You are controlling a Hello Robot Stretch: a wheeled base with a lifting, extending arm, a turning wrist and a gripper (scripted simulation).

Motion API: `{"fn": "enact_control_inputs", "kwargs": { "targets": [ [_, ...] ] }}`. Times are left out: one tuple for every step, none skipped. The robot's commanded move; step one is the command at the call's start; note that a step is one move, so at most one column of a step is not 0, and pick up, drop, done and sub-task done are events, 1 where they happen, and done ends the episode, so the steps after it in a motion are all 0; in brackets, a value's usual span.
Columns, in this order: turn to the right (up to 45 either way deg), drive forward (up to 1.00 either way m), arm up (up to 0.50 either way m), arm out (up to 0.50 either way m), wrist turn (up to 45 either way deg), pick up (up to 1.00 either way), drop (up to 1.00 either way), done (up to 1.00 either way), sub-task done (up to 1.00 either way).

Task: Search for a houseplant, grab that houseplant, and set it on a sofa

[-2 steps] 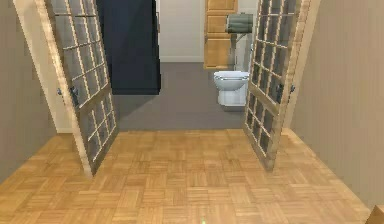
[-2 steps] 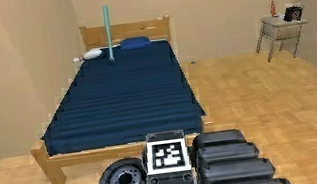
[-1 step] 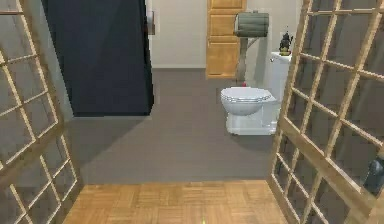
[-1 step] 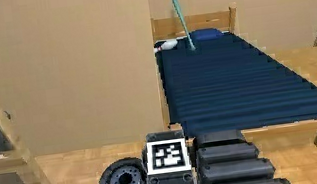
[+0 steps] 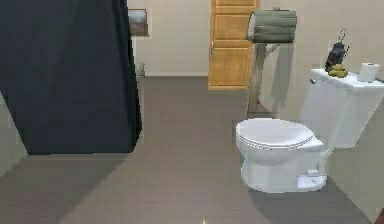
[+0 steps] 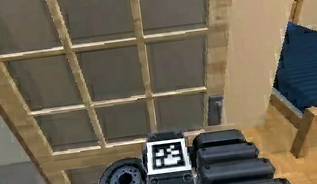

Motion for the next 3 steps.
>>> {"fn": "enact_control_inputs", "kwargs": {
  "targets": [
    [0.0,1.0,0.0,0.0,0.0,0.0,0.0,0.0,0.0],
    [0.0,1.0,0.0,0.0,0.0,0.0,0.0,0.0,0.0],
    [0.0,1.0,0.0,0.0,0.0,0.0,0.0,0.0,0.0]
  ]
}}
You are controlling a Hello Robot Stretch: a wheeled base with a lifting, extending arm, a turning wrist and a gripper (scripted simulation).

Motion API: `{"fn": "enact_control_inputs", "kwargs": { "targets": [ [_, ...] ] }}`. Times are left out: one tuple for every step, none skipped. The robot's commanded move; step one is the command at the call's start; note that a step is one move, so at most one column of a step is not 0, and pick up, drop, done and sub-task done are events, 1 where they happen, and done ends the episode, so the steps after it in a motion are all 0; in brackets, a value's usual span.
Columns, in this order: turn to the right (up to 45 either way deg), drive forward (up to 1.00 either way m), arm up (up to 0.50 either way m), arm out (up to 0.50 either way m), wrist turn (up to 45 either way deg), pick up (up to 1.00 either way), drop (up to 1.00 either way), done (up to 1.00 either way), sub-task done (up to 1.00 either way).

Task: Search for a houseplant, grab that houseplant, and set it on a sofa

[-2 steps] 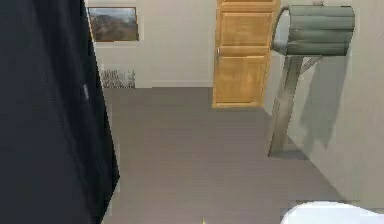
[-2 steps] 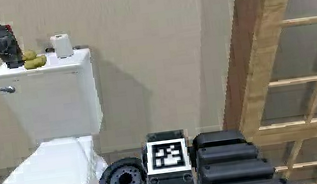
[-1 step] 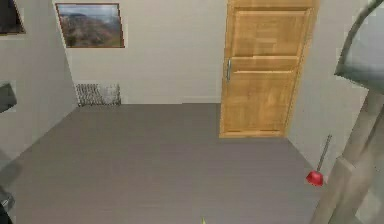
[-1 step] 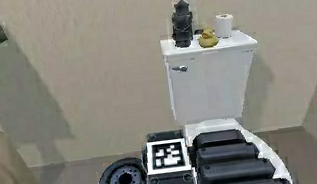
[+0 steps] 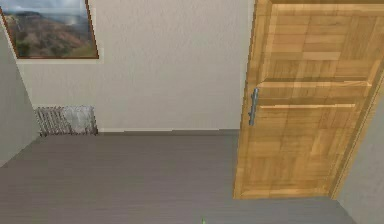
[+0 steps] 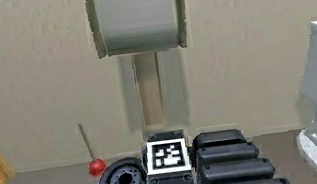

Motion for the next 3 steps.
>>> {"fn": "enact_control_inputs", "kwargs": {
  "targets": [
    [-3.0,0.0,0.0,0.0,0.0,0.0,0.0,0.0,0.0],
    [0.0,1.0,0.0,0.0,0.0,0.0,0.0,0.0,0.0],
    [-3.0,0.0,0.0,0.0,0.0,0.0,0.0,0.0,0.0]
  ]
}}
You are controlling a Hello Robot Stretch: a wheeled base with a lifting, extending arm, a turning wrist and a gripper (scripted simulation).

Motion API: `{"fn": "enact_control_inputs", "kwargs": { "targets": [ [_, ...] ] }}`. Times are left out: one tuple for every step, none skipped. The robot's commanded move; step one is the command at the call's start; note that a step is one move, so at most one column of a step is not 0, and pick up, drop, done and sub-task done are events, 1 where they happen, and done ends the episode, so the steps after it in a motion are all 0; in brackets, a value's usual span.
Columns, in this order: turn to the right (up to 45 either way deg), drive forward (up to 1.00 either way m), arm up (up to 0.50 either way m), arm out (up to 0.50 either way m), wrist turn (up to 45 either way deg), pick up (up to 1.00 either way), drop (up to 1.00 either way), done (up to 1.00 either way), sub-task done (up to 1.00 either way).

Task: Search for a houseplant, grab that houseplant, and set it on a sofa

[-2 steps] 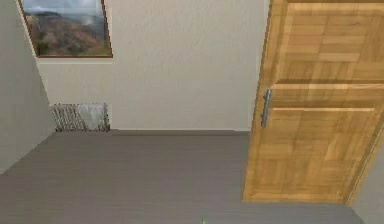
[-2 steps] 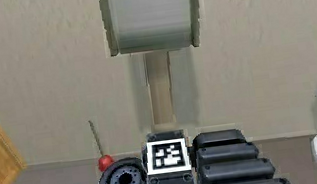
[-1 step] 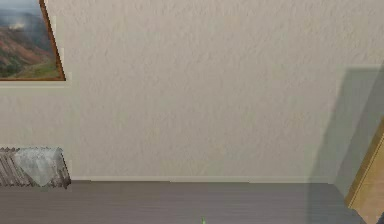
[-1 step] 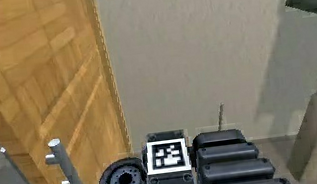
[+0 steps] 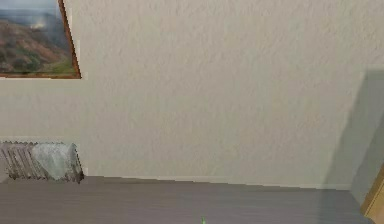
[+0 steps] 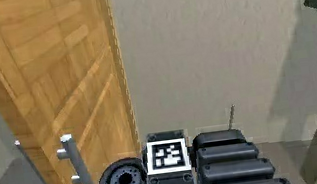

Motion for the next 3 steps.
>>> {"fn": "enact_control_inputs", "kwargs": {
  "targets": [
    [0.0,0.65,0.0,0.0,0.0,0.0,0.0,0.0,0.0],
    [36.0,0.0,0.0,0.0,0.0,0.0,0.0,0.0,0.0],
    [0.0,0.45,0.0,0.0,0.0,0.0,0.0,0.0,0.0]
  ]
}}
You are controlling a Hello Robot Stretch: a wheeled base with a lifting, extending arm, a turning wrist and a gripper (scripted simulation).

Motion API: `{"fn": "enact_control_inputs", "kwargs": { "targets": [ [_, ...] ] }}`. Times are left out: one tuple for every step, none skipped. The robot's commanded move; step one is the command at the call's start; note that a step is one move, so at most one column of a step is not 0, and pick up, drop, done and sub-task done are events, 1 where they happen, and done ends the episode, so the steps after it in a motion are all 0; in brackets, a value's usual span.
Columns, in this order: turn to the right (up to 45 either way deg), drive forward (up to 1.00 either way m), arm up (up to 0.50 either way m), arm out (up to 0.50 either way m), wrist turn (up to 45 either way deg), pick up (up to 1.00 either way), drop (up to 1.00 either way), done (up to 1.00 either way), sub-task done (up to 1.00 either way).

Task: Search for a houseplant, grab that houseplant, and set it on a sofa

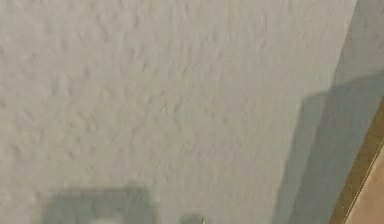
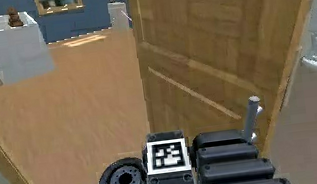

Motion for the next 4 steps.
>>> {"fn": "enact_control_inputs", "kwargs": {
  "targets": [
    [45.0,0.0,0.0,0.0,0.0,0.0,0.0,0.0,0.0],
    [3.0,0.0,0.0,0.0,0.0,0.0,0.0,0.0,0.0],
    [0.0,0.15,0.0,0.0,0.0,0.0,0.0,0.0,0.0],
    [6.0,0.0,0.0,0.0,0.0,0.0,0.0,0.0,0.0]
  ]
}}
